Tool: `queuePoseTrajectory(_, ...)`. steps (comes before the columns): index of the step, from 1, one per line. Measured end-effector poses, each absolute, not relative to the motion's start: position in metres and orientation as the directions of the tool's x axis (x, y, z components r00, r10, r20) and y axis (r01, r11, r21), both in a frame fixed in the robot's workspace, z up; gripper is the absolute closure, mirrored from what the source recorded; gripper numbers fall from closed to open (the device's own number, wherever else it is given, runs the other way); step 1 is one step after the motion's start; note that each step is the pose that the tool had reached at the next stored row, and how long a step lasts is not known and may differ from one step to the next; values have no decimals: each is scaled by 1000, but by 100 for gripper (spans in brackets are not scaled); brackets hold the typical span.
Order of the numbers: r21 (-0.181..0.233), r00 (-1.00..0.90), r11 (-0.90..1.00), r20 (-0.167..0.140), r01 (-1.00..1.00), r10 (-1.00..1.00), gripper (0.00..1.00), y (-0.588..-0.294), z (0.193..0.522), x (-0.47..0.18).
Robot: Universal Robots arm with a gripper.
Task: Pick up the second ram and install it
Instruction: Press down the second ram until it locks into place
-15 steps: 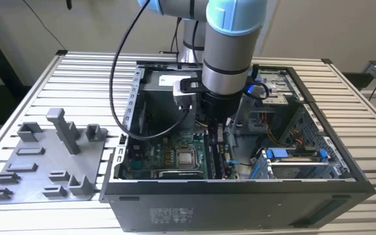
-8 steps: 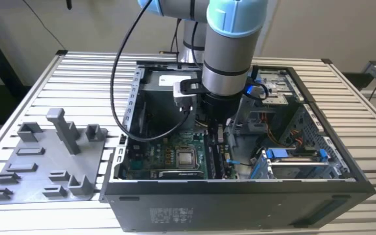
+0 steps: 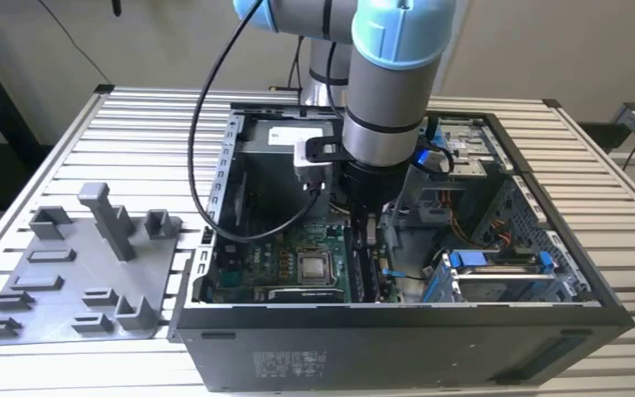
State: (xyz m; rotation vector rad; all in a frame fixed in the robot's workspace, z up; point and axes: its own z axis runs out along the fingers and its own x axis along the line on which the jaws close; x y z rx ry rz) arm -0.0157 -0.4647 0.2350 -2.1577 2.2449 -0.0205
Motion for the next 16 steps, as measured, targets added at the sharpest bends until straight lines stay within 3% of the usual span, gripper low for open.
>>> queuePoseTrajectory(16,-14,-47,48,-9,-999,-999,89,-470,218,-14)
